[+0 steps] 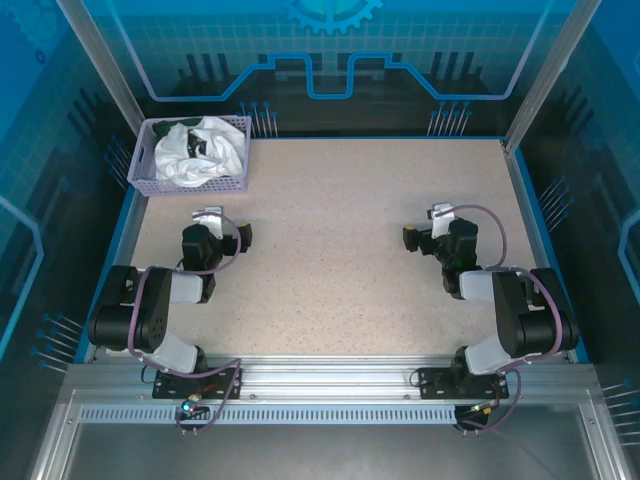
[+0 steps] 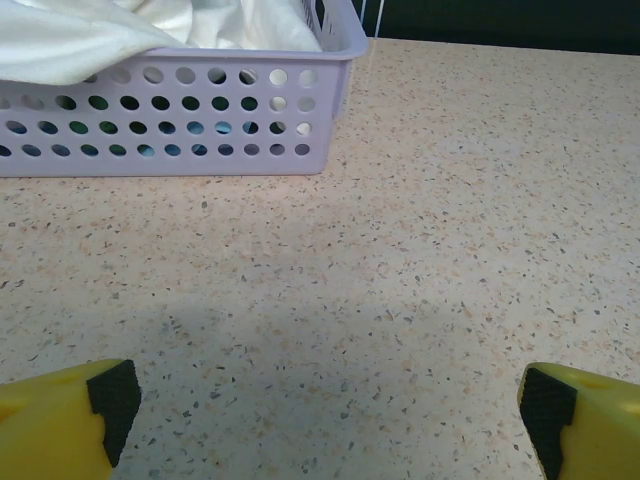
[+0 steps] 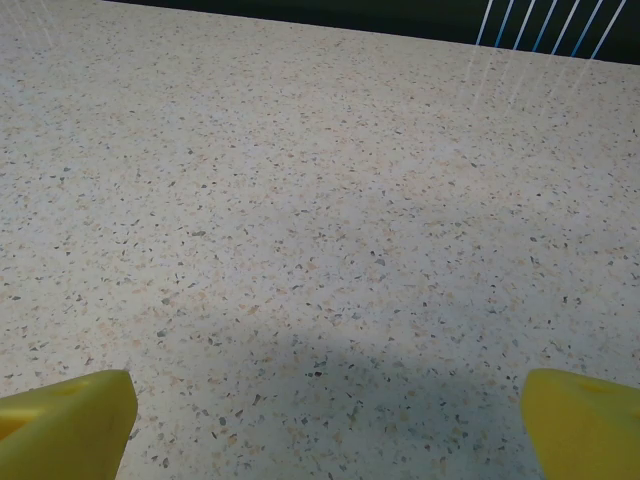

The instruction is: Fold and stack the t-shirts

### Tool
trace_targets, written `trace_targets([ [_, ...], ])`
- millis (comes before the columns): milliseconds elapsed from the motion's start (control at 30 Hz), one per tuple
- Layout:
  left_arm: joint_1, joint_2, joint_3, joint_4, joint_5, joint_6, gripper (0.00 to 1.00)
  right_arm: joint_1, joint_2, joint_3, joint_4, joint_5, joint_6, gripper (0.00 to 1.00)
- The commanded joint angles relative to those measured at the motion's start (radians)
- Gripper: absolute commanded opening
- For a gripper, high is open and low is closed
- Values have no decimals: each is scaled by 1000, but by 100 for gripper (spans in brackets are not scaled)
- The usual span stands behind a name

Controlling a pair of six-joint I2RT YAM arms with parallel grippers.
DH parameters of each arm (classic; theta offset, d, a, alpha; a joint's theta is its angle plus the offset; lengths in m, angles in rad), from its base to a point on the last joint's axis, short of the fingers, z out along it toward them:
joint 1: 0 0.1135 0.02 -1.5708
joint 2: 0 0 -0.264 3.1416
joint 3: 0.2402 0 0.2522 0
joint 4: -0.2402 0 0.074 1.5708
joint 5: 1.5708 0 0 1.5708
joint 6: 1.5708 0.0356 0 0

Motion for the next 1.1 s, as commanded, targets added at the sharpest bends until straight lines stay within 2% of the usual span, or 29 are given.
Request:
trace_targets([
  [0, 9, 8, 17, 18, 33, -2, 99, -1, -3, 19, -3, -2, 3, 100],
  [733, 10, 7, 17, 19, 31, -5, 99, -1, -3, 19, -2, 1, 4, 100],
  [833, 8, -22, 8, 17, -10, -17, 99, 32, -26, 22, -18, 109, 7, 100],
  [900, -4, -102, 15, -56, -35, -6, 99, 58, -101, 46, -122, 195, 14, 100],
  [933, -15, -151, 37, -137, -51, 3, 99, 74, -152, 78, -215, 236, 12, 100],
  [1000, -39, -236, 101, -308, -70, 2, 99, 103, -234, 85, -271, 268, 20, 100],
  [1067, -50, -307, 179, -449, -73, -123, 99, 118, -327, 61, -266, 266, 80, 100],
])
